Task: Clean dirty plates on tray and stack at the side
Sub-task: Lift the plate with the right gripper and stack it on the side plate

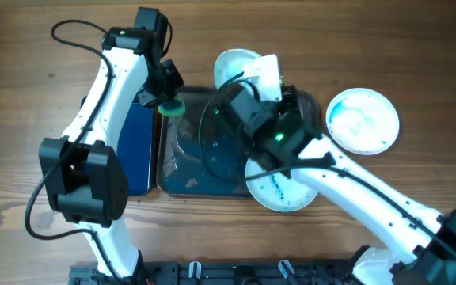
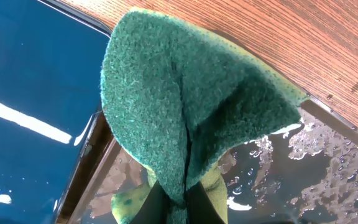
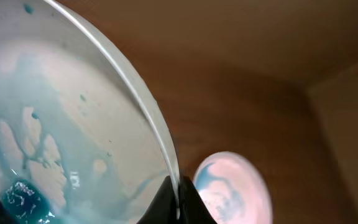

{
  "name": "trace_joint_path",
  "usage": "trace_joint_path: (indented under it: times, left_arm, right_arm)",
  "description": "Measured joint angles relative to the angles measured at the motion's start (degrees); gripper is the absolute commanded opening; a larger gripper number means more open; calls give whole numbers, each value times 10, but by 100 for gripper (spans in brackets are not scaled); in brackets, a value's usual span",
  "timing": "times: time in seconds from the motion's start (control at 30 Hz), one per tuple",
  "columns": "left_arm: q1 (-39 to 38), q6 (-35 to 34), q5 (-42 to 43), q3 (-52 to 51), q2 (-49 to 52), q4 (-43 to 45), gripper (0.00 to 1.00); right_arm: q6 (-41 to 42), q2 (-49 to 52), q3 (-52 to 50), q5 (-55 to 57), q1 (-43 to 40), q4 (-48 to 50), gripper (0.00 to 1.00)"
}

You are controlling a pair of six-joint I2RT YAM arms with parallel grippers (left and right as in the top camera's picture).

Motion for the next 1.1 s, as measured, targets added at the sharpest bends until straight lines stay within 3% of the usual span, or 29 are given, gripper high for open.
trace_joint_path:
  times: [0.23, 0.43, 0.6, 0.7, 0.83, 0.97, 1.1]
  left_arm:
    - [0, 0, 0, 0, 0, 4, 4]
    - [0, 0, 0, 0, 0, 4, 4]
    - [0, 0, -1, 0, 0, 4, 4]
    - [0, 0, -3, 0, 0, 4, 4]
    - [0, 0, -3, 0, 0, 4, 4]
    - [0, 0, -3, 0, 0, 4, 4]
    - [0, 0, -3, 0, 0, 4, 4]
  right_arm:
    - [-39, -1, 0, 260, 94, 32, 4]
    - [-111, -1, -1, 294, 100, 85, 4]
    - [-58, -5, -10, 10, 48, 24, 4]
    - [-7, -6, -51, -235, -50, 20, 4]
    - [-7, -7, -56, -520, -195, 38, 4]
    - [40, -31, -56, -617, -381, 17, 4]
    - [73, -34, -82, -592, -584, -19, 4]
